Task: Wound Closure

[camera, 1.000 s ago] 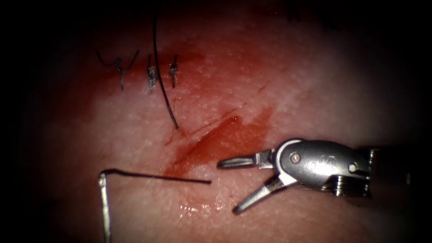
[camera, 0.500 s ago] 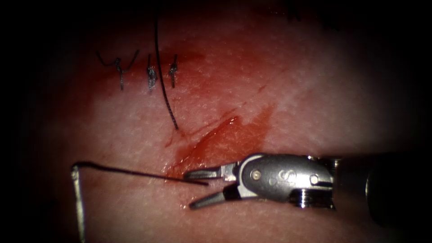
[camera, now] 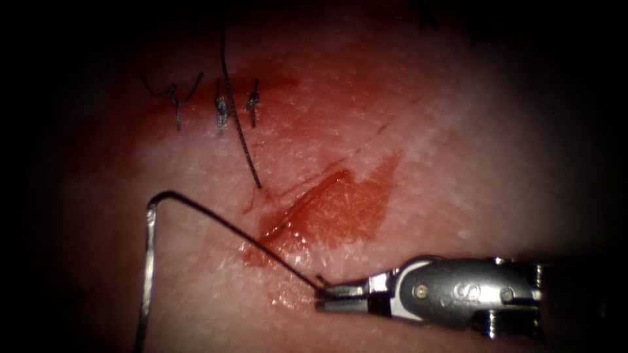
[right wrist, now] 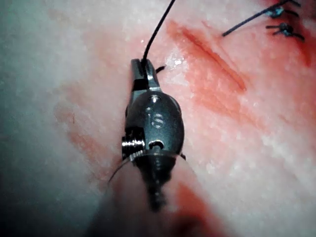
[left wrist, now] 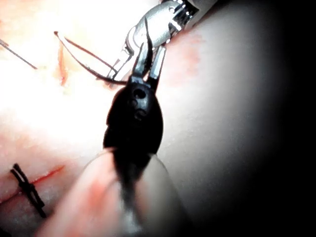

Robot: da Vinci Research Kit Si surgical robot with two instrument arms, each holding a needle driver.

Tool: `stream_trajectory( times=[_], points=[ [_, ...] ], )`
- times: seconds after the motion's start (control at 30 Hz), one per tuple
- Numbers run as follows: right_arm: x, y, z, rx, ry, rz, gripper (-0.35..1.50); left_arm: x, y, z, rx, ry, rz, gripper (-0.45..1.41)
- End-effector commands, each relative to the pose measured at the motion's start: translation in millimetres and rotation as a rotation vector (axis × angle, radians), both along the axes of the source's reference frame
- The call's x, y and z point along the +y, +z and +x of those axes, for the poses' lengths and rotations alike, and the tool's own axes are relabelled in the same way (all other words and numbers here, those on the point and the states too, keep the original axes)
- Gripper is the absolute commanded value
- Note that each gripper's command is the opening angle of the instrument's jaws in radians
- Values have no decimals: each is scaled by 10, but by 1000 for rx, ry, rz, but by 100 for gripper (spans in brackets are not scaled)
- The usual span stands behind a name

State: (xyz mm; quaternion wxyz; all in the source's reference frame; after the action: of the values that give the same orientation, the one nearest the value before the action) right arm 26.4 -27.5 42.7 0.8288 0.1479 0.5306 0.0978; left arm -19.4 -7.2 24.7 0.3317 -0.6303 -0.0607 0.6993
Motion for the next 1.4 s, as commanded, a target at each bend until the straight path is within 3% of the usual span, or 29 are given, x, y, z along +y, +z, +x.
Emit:
stream_trajectory(
  times=[0.03,0.07,0.1,0.27,0.37,0.4,0.43,0.5,0.6,0.9,1.33,1.4],
  points=[
    [-32,-18,12,17,-24,19,-35,-16,12,-7,4,-1,-8,-45],
    [-42,-29,13,25,-34,29,-35,-20,14,-7,8,-4,-13,-45],
    [-64,-56,20,44,-58,42,-35,-34,18,-8,10,-2,-27,-45],
    [-85,-94,36,87,-75,60,-35,-49,19,-8,16,-1,-46,-45],
    [-75,-106,45,102,-56,64,-35,-49,16,-5,16,0,-44,-45],
    [-60,-109,47,108,-19,26,36,-48,13,-1,20,-3,-40,-45],
    [-60,-109,47,108,-19,26,36,-48,13,-1,20,-3,-40,-45],
    [-35,-109,44,113,34,-23,84,-44,8,11,38,-24,-25,-45],
    [-7,-105,36,112,66,-57,103,-37,2,34,65,-62,-41,-45],
    [30,-72,23,73,99,-101,105,-4,-11,116,130,-197,-90,-45],
    [46,-16,41,8,105,-155,103,25,3,122,170,-250,-112,-45],
    [48,-8,41,-12,95,-158,89,26,6,123,168,-248,-114,-45]
  ],
)
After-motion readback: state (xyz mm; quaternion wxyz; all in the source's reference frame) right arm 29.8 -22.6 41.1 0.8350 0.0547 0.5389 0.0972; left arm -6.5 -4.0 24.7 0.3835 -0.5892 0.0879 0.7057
